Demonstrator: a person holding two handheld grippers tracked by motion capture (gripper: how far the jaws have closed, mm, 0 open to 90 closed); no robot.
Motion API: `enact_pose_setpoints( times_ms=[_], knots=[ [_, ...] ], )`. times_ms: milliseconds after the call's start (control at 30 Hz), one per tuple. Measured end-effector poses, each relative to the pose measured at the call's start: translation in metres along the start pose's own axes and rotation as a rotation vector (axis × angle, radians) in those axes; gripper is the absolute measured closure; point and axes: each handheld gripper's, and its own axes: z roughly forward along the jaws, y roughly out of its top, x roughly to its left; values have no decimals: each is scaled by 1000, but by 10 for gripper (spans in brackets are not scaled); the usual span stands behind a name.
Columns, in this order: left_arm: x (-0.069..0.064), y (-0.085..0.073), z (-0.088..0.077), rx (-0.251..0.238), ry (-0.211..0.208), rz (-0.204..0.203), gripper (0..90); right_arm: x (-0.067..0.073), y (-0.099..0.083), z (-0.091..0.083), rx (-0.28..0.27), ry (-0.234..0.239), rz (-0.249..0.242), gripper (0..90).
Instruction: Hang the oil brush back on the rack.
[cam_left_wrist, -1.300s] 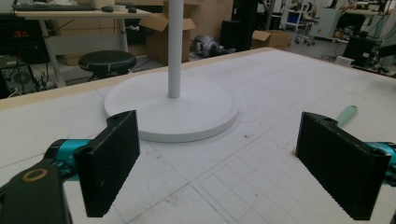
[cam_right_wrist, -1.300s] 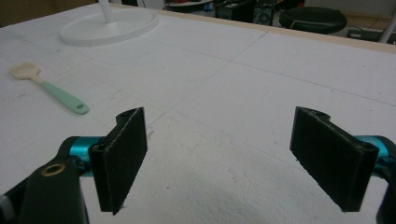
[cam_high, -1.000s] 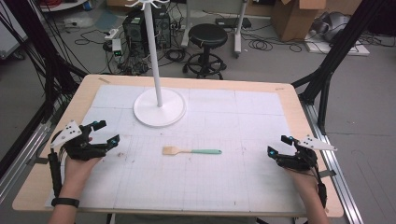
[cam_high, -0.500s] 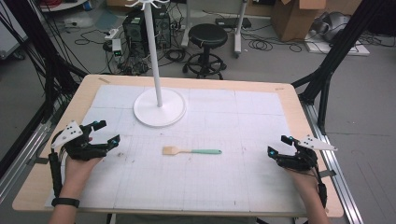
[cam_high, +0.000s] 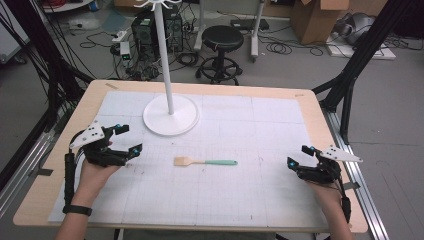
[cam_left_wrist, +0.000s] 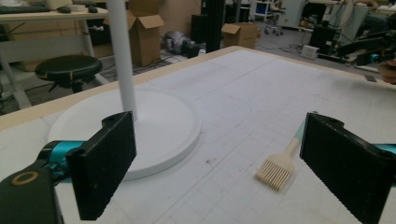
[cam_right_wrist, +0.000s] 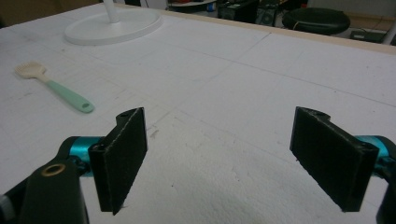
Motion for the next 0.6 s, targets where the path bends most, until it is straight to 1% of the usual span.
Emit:
enact_pose_setpoints(
  times_ms=[100,233,267,300,367,500,567,600],
  knots=[
    [-5,6,12,23,-44,0,114,0,0,0,5,5,2,183],
    [-14,13,30,44,-87,25,113,0,0,1,6,6,1,183],
    [-16,15,36,56,-98,32,113,0,0,1,5,7,-7,183],
    [-17,16,39,62,-104,32,113,0,0,1,8,6,-6,183],
    [-20,19,48,77,-131,40,111,0,-1,2,10,8,-10,183],
    [-23,23,61,91,-156,41,109,1,-1,2,16,12,-9,183],
    [-24,23,67,107,-161,38,109,1,-1,3,14,14,-9,183],
    [-25,23,72,121,-171,40,109,1,-1,3,14,14,-10,183]
  ],
)
